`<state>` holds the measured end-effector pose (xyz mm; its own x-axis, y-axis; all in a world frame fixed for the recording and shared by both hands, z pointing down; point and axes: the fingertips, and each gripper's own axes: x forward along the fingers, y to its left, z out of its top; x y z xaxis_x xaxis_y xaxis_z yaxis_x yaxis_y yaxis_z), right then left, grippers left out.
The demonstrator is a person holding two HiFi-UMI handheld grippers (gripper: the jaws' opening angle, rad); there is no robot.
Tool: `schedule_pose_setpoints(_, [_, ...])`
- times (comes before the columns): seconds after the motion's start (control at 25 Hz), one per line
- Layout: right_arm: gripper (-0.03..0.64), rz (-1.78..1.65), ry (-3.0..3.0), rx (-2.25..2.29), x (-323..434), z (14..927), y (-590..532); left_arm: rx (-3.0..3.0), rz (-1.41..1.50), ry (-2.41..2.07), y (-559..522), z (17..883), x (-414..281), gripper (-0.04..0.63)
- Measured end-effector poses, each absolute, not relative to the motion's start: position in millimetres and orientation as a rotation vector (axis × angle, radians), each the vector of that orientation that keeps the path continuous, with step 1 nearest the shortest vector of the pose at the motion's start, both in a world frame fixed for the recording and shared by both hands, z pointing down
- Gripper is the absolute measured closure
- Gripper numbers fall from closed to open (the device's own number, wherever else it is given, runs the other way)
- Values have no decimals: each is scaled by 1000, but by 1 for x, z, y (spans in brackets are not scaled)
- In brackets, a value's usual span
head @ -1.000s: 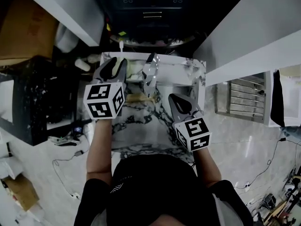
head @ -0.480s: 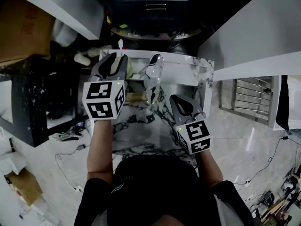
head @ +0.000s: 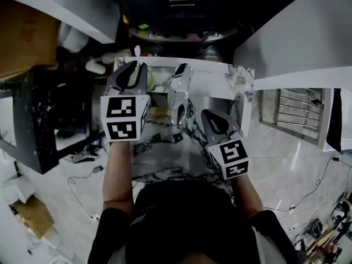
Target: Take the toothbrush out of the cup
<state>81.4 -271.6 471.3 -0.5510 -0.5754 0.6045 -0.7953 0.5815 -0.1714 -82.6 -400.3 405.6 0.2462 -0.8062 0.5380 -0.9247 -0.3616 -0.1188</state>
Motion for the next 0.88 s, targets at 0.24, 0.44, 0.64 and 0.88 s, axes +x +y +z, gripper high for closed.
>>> schedule_pose_setpoints(0.24, [614,584,-2324,1092,81,470,-272,2317,777,-1610,-400,405,-83,529])
schedule_pose_setpoints(0.44, [614,567,-2326,1113,82,464,-271,2343,738,-1604,-398,397,-81,535])
schedule_pose_setpoints(0.64, [614,528,-2342,1131,81,451,-268,2381,673,-1633,-393,376,-83,547])
schedule_pose_setpoints(0.88, [614,477,-2365,1152,76,436,-258,2423,608,-1667,-382,351,-87,552])
